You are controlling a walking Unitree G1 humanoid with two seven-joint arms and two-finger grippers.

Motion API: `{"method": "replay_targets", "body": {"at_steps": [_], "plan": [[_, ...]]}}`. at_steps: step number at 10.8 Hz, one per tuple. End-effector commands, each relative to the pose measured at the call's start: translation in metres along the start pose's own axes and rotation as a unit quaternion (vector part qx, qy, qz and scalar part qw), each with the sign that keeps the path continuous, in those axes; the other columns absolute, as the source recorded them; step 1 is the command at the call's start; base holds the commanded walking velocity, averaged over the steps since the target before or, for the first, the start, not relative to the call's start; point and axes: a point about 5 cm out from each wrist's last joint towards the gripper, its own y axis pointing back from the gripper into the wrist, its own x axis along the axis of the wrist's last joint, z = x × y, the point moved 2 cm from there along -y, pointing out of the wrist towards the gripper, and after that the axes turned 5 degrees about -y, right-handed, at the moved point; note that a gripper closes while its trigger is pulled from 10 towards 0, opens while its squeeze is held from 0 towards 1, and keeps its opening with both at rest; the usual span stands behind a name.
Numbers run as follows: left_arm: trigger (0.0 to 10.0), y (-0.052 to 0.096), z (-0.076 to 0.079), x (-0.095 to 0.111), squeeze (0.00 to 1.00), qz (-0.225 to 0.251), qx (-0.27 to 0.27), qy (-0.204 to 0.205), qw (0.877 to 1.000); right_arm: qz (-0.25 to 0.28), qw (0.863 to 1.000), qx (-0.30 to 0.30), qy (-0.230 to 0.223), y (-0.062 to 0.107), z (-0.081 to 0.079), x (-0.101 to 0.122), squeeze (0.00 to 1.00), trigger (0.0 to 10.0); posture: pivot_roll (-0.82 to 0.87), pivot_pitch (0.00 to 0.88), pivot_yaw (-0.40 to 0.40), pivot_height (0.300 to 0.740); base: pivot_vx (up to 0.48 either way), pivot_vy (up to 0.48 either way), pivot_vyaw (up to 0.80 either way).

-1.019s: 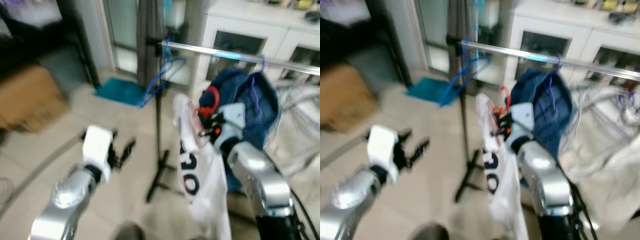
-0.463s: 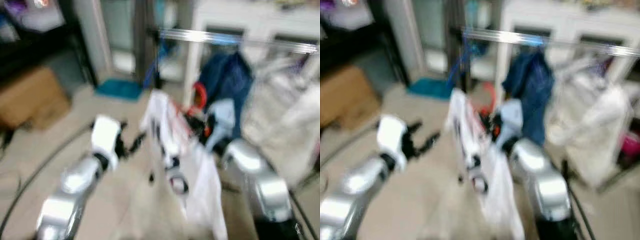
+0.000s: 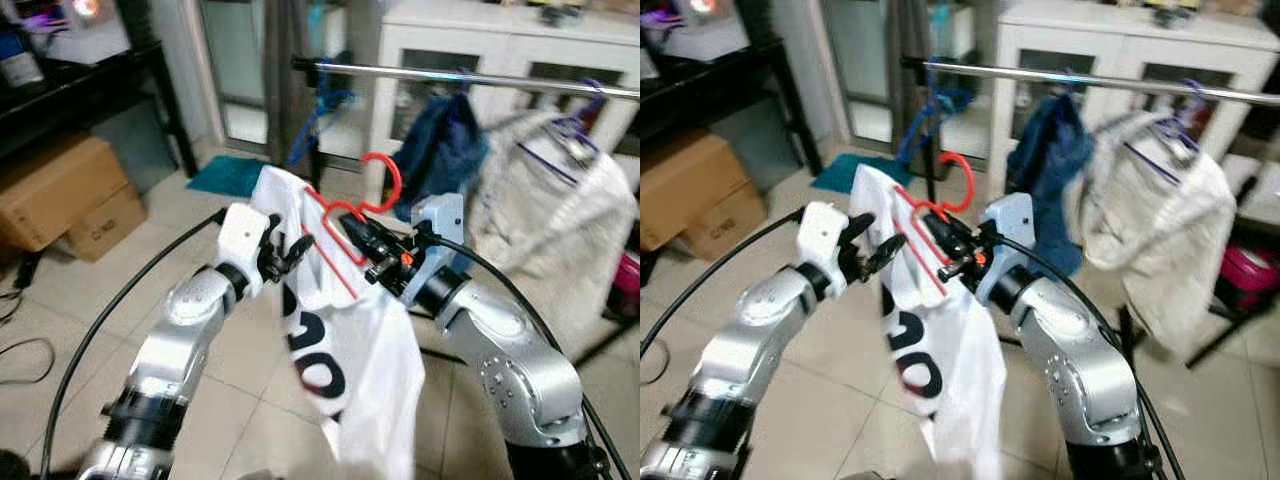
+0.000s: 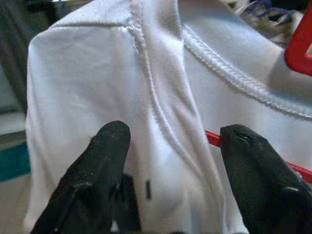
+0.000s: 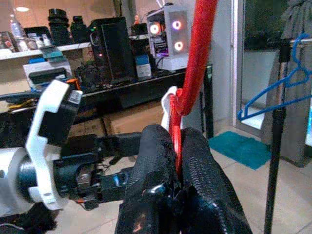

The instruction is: Hang hanger

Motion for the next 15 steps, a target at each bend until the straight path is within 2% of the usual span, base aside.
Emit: {"method": "replay_targets", "body": {"at_steps": [1, 5, 10, 15], "plan": [[0.0, -0.002, -0.003, -0.002, 0.0, -0.003, -0.003, 0.002, 1.0, 0.018, 1.0, 0.019, 0.003, 0.001, -0.007, 0.009, 0.0, 0.0, -0.15, 0.0, 0.069, 0.74, 0.0, 0.0, 0.0], [0.0, -0.008, -0.006, -0.003, 0.0, 0.015, 0.003, -0.015, 1.0, 0.028, 0.999, 0.022, -0.005, -0.002, -0.002, 0.016, 0.0, 0.0, -0.13, 0.0, 0.052, 0.74, 0.0, 0.0, 0.0], [0.0, -0.01, -0.013, -0.002, 0.0, 0.026, 0.015, -0.012, 0.999, 0.035, 0.999, 0.02, -0.012, -0.004, 0.0, 0.018, 0.0, 0.0, -0.13, 0.0, 0.045, 0.74, 0.0, 0.0, 0.0], [0.0, -0.004, -0.009, 0.001, 0.0, 0.04, 0.017, 0.001, 0.999, 0.019, 1.0, -0.003, -0.01, -0.005, 0.007, 0.014, 0.0, 0.0, -0.12, 0.0, 0.043, 0.74, 0.0, 0.0, 0.0]]}}
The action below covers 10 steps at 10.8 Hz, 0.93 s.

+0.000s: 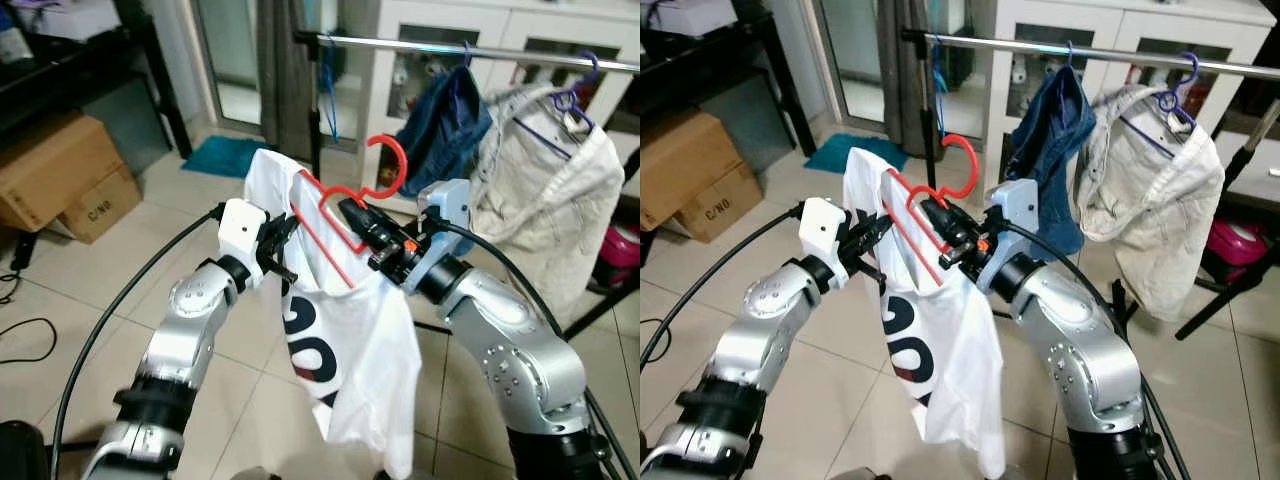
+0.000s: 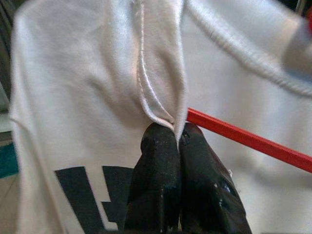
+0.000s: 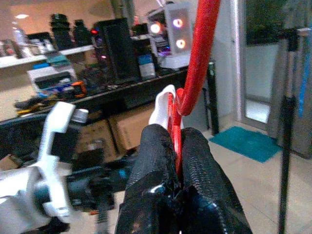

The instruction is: Hang hanger

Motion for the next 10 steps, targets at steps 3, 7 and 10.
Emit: {"method": "replay_targets", "body": {"at_steps": [3, 7, 10], "plan": [[0.0, 0.017, -0.002, 0.025, 0.0, 0.053, 0.007, 0.011, 0.999, -0.047, 0.998, -0.039, 0.03, 0.004, 0.016, -0.012, 0.0, 0.0, -0.12, 0.0, 0.043, 0.74, 0.0, 0.0, 0.0], [0.0, 0.06, -0.068, 0.074, 0.0, 0.085, 0.119, -0.023, 0.989, -0.133, 0.982, 0.096, 0.099, 0.027, 0.008, -0.029, 0.0, 0.0, -0.11, 0.0, 0.055, 0.74, 0.0, 0.0, 0.0], [0.0, 0.073, -0.144, 0.064, 0.0, -0.04, 0.225, -0.132, 0.965, -0.104, 0.983, 0.137, 0.063, 0.037, 0.003, -0.018, 0.0, 0.0, -0.11, 0.0, 0.065, 0.74, 0.0, 0.0, 0.0]]}}
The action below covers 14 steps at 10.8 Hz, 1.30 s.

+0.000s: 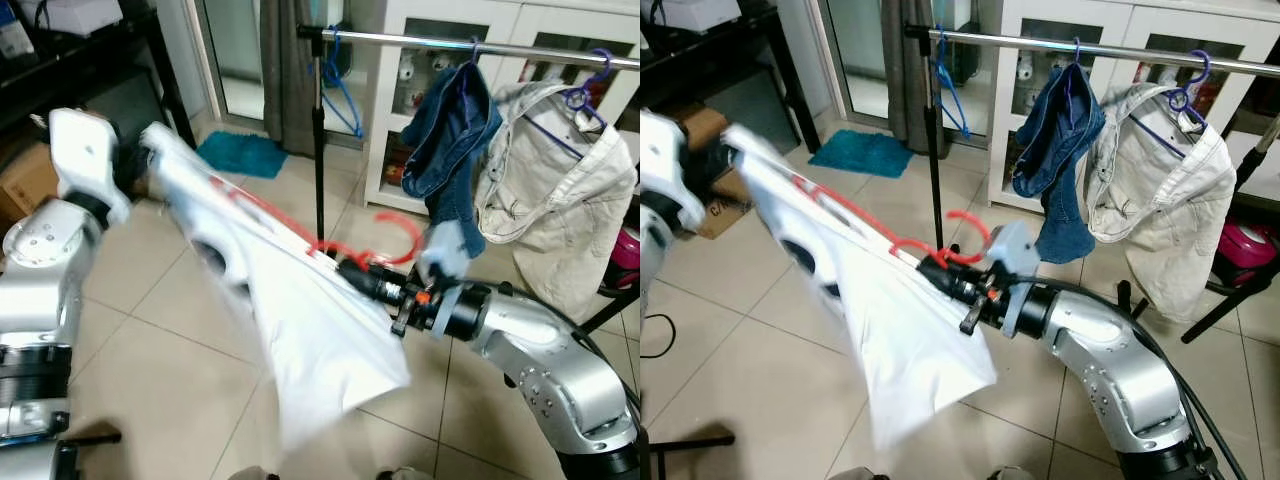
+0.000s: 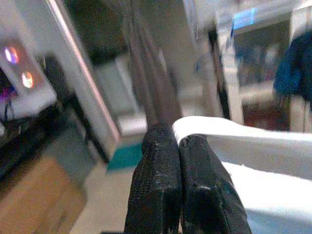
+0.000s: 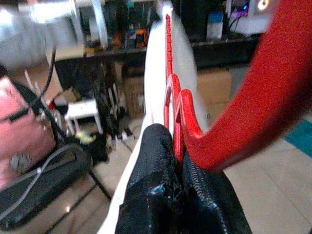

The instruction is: Hang hanger

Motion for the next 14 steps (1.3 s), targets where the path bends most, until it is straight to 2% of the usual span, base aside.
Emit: {"method": "replay_targets", "body": {"at_steps": [1, 2, 3, 5, 6, 7, 8, 9, 10, 11, 12, 13, 14], "plan": [[0.0, 0.001, -0.009, -0.017, 0.0, -0.042, 0.019, -0.025, 0.999, 0.02, 1.0, -0.017, -0.014, 0.006, 0.006, 0.006, 0.0, 0.0, -0.12, 0.0, 0.066, 0.74, 0.0, 0.0, 0.0], [0.0, -0.001, 0.001, -0.025, 0.0, -0.053, 0.001, -0.019, 0.998, 0.035, 0.999, -0.02, -0.025, 0.005, 0.006, 0.01, 0.0, 0.0, -0.12, 0.0, 0.066, 0.74, 0.0, 0.0, 0.0], [0.0, -0.007, 0.04, -0.021, 0.0, -0.024, -0.079, 0.022, 0.996, 0.062, 0.997, -0.032, -0.042, 0.0, 0.007, 0.016, 0.0, 0.0, -0.12, 0.0, 0.069, 0.74, 0.0, 0.0, 0.0], [0.0, -0.01, 0.075, -0.018, 0.0, -0.013, -0.133, 0.04, 0.99, 0.088, 0.993, -0.046, -0.061, -0.009, 0.008, 0.023, 0.0, 0.0, -0.12, 0.0, 0.066, 0.74, 0.0, 0.0, 0.0], [0.0, -0.009, 0.104, -0.008, 0.0, 0.014, -0.182, 0.056, 0.982, 0.104, 0.987, -0.1, -0.065, -0.019, 0.019, 0.026, 0.0, 0.0, -0.11, 0.0, 0.066, 0.74, 0.0, 0.0, 0.0], [0.0, -0.009, 0.113, -0.004, 0.0, 0.024, -0.199, 0.061, 0.978, 0.107, 0.985, -0.119, -0.066, -0.021, 0.024, 0.027, 0.0, 0.0, -0.11, 0.0, 0.066, 0.74, 0.0, 0.0, 0.0], [0.0, 0.0, 0.145, 0.015, 0.0, 0.057, -0.265, 0.082, 0.959, 0.106, 0.978, -0.165, -0.065, -0.028, 0.037, 0.024, 0.0, 0.0, -0.1, 0.0, 0.064, 0.74, 0.0, 0.0, 0.0], [0.0, 0.009, 0.165, 0.031, 0.0, 0.081, -0.305, 0.1, 0.944, 0.108, 0.967, -0.218, -0.072, -0.031, 0.051, 0.022, 0.0, 0.0, -0.1, 0.0, 0.061, 0.74, 0.0, 0.0, 0.0], [0.0, 0.014, 0.171, 0.037, 0.0, 0.088, -0.311, 0.107, 0.94, 0.109, 0.957, -0.258, -0.075, -0.03, 0.061, 0.02, 0.0, 0.0, -0.1, 0.0, 0.052, 0.74, 0.0, 0.0, 0.0], [0.0, 0.02, 0.173, 0.041, 0.0, 0.091, -0.305, 0.112, 0.941, 0.107, 0.941, -0.312, -0.074, -0.026, 0.077, 0.016, 0.0, 0.0, -0.09, 0.0, 0.037, 0.74, 0.0, 0.0, 0.0], [0.0, 0.024, 0.168, 0.039, 0.0, 0.084, -0.285, 0.112, 0.948, 0.103, 0.933, -0.338, -0.071, -0.021, 0.086, 0.013, 0.0, 0.0, -0.08, 0.0, 0.025, 0.74, 0.0, 0.0, 0.0], [0.0, 0.029, 0.157, 0.03, 0.0, 0.063, -0.243, 0.119, 0.96, 0.089, 0.925, -0.364, -0.063, -0.013, 0.093, 0.008, 0.0, 0.0, -0.08, 0.0, 0.02, 0.74, 0.0, 0.0, 0.0], [0.0, 0.034, 0.145, 0.017, 0.0, 0.032, -0.196, 0.143, 0.97, 0.068, 0.919, -0.383, -0.061, -0.006, 0.096, 0.0, 0.0, 10.0, -0.08, 0.0, 0.014, 0.74, 0.0, 0.0, 0.0]]}}
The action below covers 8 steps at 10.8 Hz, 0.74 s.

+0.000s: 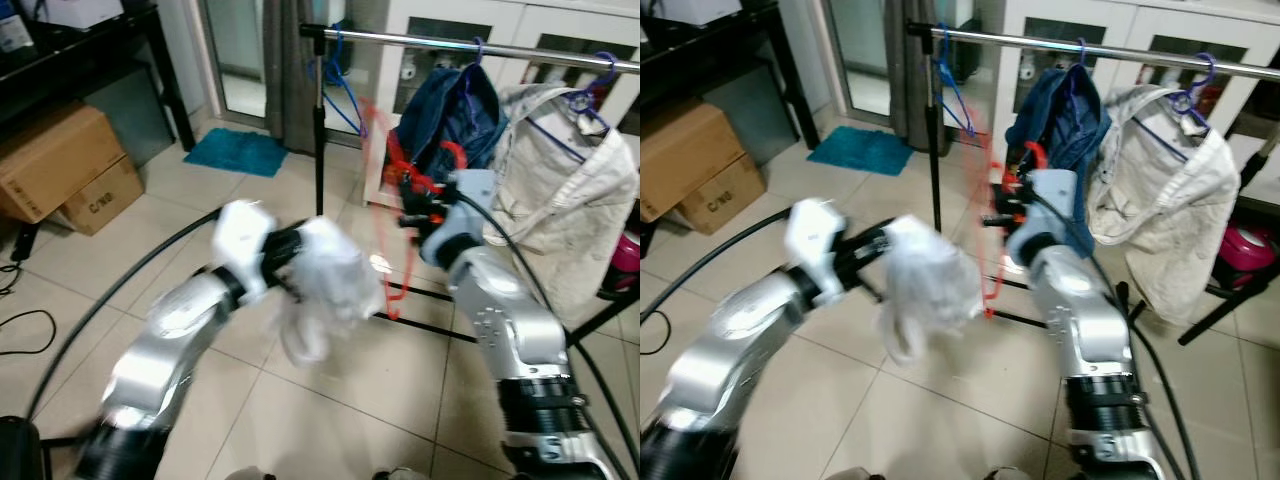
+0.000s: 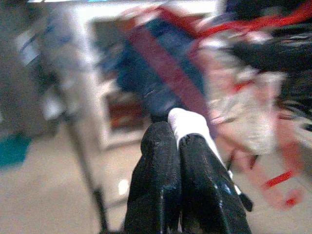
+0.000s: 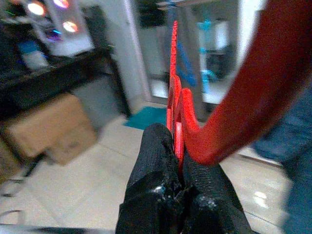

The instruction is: Hang hanger

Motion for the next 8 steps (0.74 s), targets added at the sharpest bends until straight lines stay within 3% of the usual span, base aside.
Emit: {"method": "replay_targets", "body": {"at_steps": [1, 2, 3, 5, 6, 8], "plan": [[0.0, 0.007, -0.011, 0.001, 0.0, -0.005, 0.039, 0.015, 0.999, -0.017, 1.0, -0.018, 0.002, 0.003, 0.007, -0.007, 0.0, 10.0, -0.07, 0.0, 0.015, 0.74, 0.0, 0.0, 0.0], [3.8, 0.029, -0.027, -0.016, 0.0, -0.043, 0.117, 0.047, 0.991, -0.039, 0.999, -0.033, 0.017, 0.017, 0.017, -0.02, 0.0, 10.0, -0.06, 0.0, 0.015, 0.74, 0.0, 0.0, 0.0], [10.0, 0.04, -0.041, -0.018, 0.0, -0.028, 0.189, 0.056, 0.98, -0.049, 0.996, -0.066, 0.025, 0.03, 0.027, -0.032, 0.0, 10.0, -0.06, 0.0, 0.011, 0.74, 0.0, 0.0, -0.8], [10.0, 0.045, -0.054, -0.015, 0.0, 0.0, 0.279, 0.08, 0.957, -0.042, 0.994, -0.098, 0.026, 0.042, 0.032, -0.034, 0.0, 10.0, -0.07, 0.0, 0.01, 0.74, 0.0, 0.0, -0.8], [10.0, 0.041, -0.049, -0.011, 0.0, 0.016, 0.281, 0.086, 0.956, -0.031, 0.993, -0.105, 0.035, 0.043, 0.033, -0.028, 0.0, 10.0, -0.08, 0.0, 0.013, 0.74, 0.0, 0.0, -0.8], [10.0, 0.038, -0.05, -0.015, 0.0, 0.021, 0.326, 0.069, 0.943, -0.038, 0.993, -0.11, 0.003, 0.043, 0.032, -0.026, 0.0, 10.0, -0.09, 0.0, 0.027, 0.74, 0.0, 0.0, -0.8]]}}
